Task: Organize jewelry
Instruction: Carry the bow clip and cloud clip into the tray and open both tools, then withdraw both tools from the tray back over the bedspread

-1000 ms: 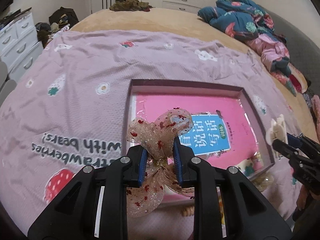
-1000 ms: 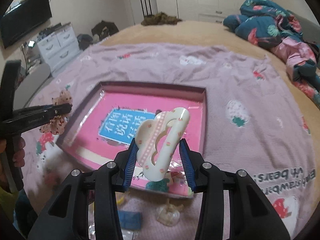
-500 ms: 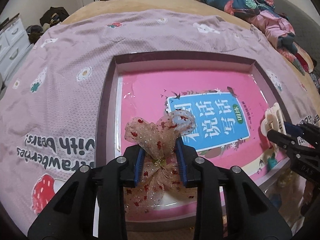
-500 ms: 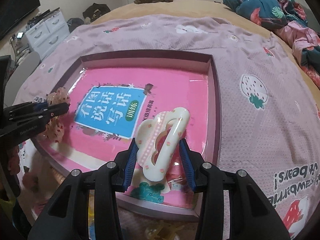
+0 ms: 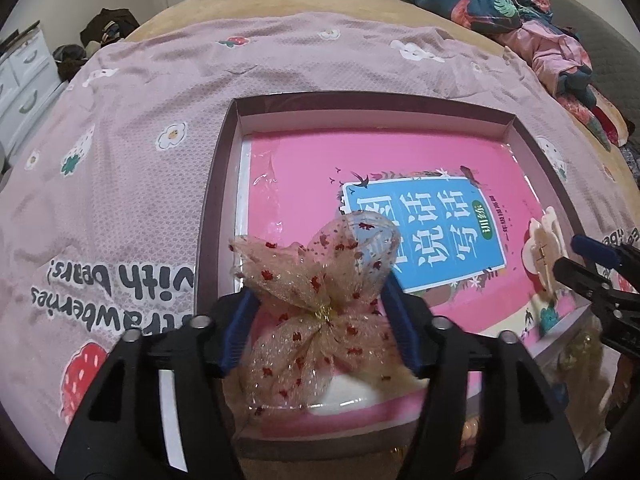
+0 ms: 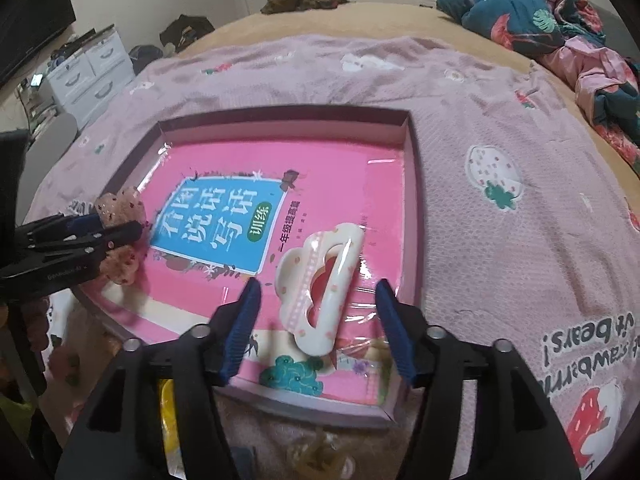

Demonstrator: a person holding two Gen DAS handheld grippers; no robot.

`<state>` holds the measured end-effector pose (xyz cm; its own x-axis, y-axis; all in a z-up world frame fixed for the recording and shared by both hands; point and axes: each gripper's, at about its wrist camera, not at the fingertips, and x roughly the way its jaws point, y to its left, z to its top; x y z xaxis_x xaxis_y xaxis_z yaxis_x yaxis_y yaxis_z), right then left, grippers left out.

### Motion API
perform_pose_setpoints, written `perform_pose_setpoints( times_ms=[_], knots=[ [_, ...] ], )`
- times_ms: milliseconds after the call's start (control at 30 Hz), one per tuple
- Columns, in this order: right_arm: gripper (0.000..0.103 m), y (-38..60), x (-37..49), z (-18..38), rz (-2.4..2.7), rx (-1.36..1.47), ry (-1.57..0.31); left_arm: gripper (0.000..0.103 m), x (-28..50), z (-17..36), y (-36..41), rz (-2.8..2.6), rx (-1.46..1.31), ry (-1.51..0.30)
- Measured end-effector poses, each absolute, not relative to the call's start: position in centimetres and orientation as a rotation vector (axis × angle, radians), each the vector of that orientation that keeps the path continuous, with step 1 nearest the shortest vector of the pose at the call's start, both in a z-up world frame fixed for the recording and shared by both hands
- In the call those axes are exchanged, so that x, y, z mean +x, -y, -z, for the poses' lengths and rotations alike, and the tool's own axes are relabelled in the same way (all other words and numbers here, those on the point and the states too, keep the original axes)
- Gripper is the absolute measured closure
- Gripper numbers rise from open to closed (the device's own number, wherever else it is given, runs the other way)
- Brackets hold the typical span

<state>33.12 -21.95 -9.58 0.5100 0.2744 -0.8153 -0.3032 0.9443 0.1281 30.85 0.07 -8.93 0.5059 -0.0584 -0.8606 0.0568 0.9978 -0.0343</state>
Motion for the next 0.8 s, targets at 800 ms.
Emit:
perform_pose_setpoints(
  times_ms=[800],
  knots=[
    [0.011, 25.7, 26.1, 0.7, -0.300, 0.024, -0.752, 0.010, 25.3, -0.8, -1.3, 0.057, -0.051, -0.845]
  ],
)
